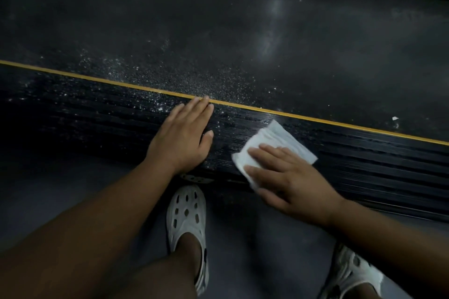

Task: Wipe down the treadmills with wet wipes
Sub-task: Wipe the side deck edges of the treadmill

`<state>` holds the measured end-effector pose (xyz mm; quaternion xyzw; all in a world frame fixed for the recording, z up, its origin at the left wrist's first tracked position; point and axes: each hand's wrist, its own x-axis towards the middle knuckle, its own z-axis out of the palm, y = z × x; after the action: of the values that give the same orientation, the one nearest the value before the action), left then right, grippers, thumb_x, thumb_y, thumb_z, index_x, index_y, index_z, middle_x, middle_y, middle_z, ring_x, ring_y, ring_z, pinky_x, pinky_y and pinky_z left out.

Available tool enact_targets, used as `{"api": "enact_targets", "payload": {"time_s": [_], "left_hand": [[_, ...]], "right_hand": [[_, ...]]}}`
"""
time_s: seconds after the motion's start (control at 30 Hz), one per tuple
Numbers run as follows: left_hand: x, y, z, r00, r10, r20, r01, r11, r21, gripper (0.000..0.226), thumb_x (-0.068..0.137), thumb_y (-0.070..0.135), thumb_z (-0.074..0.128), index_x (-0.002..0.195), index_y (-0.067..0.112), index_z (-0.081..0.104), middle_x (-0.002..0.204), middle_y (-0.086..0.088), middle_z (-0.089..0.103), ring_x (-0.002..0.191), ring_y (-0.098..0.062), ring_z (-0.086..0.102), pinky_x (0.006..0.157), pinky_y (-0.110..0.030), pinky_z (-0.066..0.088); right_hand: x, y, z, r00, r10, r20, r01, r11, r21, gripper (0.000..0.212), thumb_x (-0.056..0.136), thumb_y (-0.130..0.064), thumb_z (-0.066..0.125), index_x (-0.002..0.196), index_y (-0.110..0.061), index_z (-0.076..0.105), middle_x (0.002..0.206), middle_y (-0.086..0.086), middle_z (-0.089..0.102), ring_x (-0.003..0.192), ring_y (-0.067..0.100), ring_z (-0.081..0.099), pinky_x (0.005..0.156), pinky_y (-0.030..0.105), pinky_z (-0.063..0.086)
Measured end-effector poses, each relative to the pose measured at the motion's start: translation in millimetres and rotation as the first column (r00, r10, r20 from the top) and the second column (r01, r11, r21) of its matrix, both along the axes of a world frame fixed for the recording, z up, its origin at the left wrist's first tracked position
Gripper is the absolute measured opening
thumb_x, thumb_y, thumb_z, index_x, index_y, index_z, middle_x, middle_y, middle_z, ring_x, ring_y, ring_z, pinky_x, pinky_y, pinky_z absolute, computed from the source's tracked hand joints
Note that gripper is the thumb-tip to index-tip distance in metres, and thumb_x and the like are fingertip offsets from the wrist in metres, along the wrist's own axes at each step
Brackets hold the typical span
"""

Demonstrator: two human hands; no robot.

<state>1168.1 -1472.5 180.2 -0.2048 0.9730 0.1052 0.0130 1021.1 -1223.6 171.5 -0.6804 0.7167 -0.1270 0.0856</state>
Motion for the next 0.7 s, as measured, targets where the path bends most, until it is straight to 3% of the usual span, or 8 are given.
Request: {"api": "enact_targets", "payload": {"time_s": [0.13,0.23,0.33,0.4,0.43,0.5,0.6,0.7], "left_hand": [[0,1,1,1.000,0.006,-0.012,-0.006,1.000,-0.009,0.070,0.099,0.047,0.020,0.162,0.019,0.016,0.170,0.003,0.006,0.156,-0.011,0.000,0.127,-0.036,0.001],[1,1,0,1.000,0.007,-0.014,-0.007,1.000,-0.001,0.063,0.106,0.043,0.026,0.163,0.019,0.013,0.170,0.003,0.004,0.156,-0.011,-0.002,0.127,-0.036,0.001],[2,1,0,1.000,0.010,-0.012,-0.009,1.000,0.007,0.062,0.107,0.042,0.029,0.163,0.019,0.013,0.170,0.003,0.003,0.156,-0.012,-0.003,0.127,-0.036,0.000],[1,1,-1,1.000,0.008,-0.018,-0.008,1.000,0.001,0.065,0.104,0.045,0.024,0.162,0.018,0.015,0.170,0.003,0.006,0.156,-0.012,0.000,0.127,-0.036,0.001],[0,0,-1,1.000,0.004,-0.018,-0.004,1.000,0.002,0.068,0.101,0.047,0.022,0.162,0.018,0.017,0.170,0.002,0.007,0.156,-0.012,0.001,0.127,-0.036,0.002],[0,-1,-2,1.000,0.001,-0.020,-0.001,1.000,0.004,0.072,0.097,0.049,0.019,0.162,0.017,0.020,0.170,0.002,0.009,0.156,-0.012,0.002,0.127,-0.035,0.002],[0,-1,-1,1.000,-0.003,-0.023,0.003,1.000,0.011,0.071,0.098,0.049,0.017,0.162,0.018,0.018,0.170,0.002,0.008,0.156,-0.011,0.001,0.126,-0.035,0.001],[1,0,-2,1.000,0.008,-0.017,-0.007,1.000,0.019,0.064,0.104,0.045,0.022,0.162,0.019,0.014,0.170,0.003,0.003,0.156,-0.011,-0.003,0.127,-0.035,-0.001]], "right_hand": [[30,-33,5,0.981,-0.102,0.162,0.113,0.992,-0.059,0.039,0.103,-0.044,0.043,0.127,-0.023,0.067,0.149,0.000,0.053,0.141,0.021,0.043,0.112,0.036,0.034],[21,-25,6,0.917,-0.262,0.300,0.320,0.933,-0.164,0.024,0.099,-0.027,0.053,0.106,-0.012,0.070,0.124,0.004,0.064,0.117,0.023,0.057,0.095,0.034,0.045],[9,-36,-3,0.863,-0.488,0.130,0.504,0.848,-0.164,0.028,0.099,-0.019,0.053,0.121,-0.005,0.064,0.124,0.012,0.061,0.114,0.030,0.056,0.094,0.040,0.047],[14,-62,-6,0.824,-0.565,0.028,0.566,0.822,-0.066,0.050,0.103,-0.032,0.036,0.141,-0.003,0.053,0.146,0.018,0.050,0.136,0.035,0.045,0.111,0.048,0.040],[23,-73,-5,0.819,-0.574,0.014,0.574,0.819,-0.005,0.060,0.104,-0.040,0.027,0.149,-0.005,0.044,0.157,0.016,0.039,0.147,0.034,0.033,0.119,0.047,0.029],[36,-78,-3,0.876,-0.482,-0.009,0.481,0.874,0.060,0.066,0.104,-0.048,0.018,0.157,-0.011,0.032,0.165,0.010,0.023,0.154,0.028,0.015,0.122,0.043,0.016],[31,-39,-4,0.963,-0.245,-0.111,0.254,0.965,0.070,0.061,0.106,-0.049,0.023,0.156,-0.016,0.034,0.165,0.007,0.025,0.153,0.026,0.019,0.122,0.041,0.018],[-7,-13,-6,0.911,-0.383,-0.154,0.399,0.913,0.090,0.065,0.103,-0.054,0.021,0.157,-0.019,0.032,0.165,0.006,0.025,0.153,0.027,0.021,0.121,0.044,0.020]]}}
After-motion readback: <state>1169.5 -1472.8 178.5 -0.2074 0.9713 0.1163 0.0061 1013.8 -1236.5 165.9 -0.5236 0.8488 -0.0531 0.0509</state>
